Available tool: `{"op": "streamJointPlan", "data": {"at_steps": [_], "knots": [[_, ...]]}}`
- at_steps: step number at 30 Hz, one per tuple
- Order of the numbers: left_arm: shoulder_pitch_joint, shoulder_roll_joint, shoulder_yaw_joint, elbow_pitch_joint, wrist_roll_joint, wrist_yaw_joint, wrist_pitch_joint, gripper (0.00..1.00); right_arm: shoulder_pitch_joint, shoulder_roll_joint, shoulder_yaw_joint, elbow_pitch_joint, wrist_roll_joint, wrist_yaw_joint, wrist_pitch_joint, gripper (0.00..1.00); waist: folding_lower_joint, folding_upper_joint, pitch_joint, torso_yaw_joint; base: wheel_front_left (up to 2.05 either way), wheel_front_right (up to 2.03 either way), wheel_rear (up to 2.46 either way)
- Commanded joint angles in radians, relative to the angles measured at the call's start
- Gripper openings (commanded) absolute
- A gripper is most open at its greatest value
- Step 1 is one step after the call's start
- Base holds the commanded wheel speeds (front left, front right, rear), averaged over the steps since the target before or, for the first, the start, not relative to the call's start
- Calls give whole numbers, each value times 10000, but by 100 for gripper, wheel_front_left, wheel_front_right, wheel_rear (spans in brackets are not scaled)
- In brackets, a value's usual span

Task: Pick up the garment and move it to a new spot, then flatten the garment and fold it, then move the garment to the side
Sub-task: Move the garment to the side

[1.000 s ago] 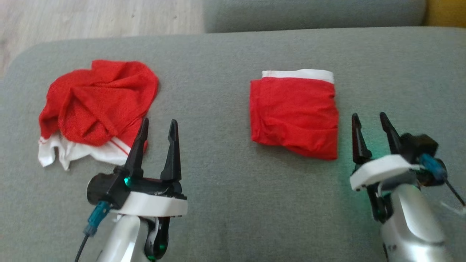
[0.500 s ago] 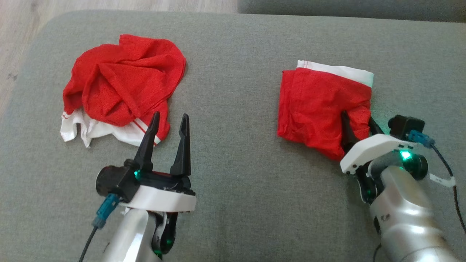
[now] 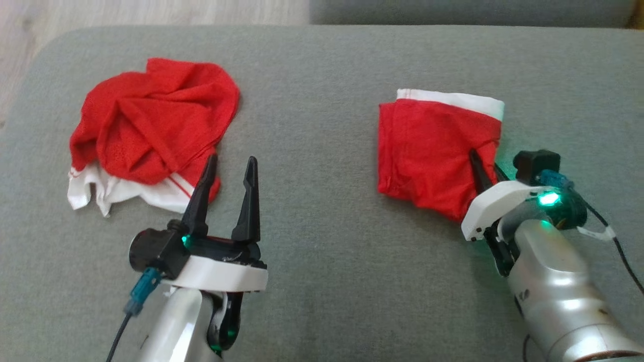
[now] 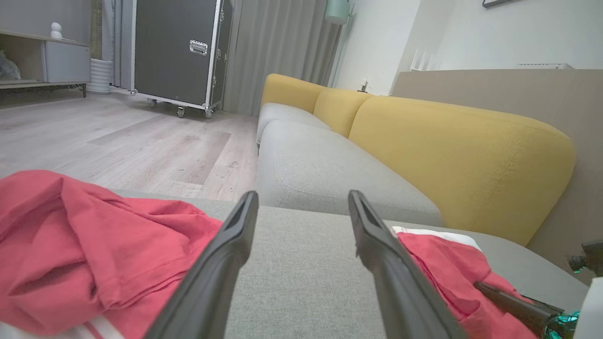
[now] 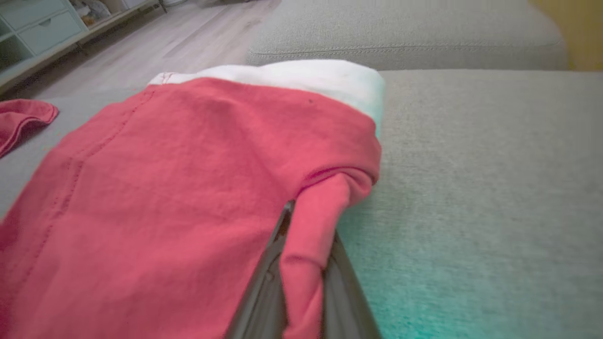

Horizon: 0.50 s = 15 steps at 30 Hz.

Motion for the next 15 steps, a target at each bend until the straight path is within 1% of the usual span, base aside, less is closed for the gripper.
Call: {"op": "streamJointPlan", "data": {"at_steps": [1, 4, 7, 11, 15], "knots": [[-233, 83, 371, -317, -78, 70, -51, 100, -401, 35, 202, -323, -479, -9, -167, 0, 0, 0, -220, -227, 0, 0, 0], [-150, 83, 425, -350, -115, 106, -51, 100, -406, -183, 380, -526, -1157, -9, -174, 0, 0, 0, -419, -441, 0, 0, 0], [-40, 83, 472, -387, -116, 126, -51, 100, -420, -601, 803, -572, -1526, -9, -164, 0, 0, 0, -575, -650, 0, 0, 0], [38, 83, 557, -422, -76, 115, -51, 100, -529, -1504, 1691, -417, -1685, -9, 153, 0, 0, 0, -657, -851, 0, 0, 0], [-27, 83, 639, -487, -8, 62, -51, 100, -722, -2477, 2683, -192, -1363, -9, 625, 0, 0, 0, -512, -921, 0, 0, 0]]}}
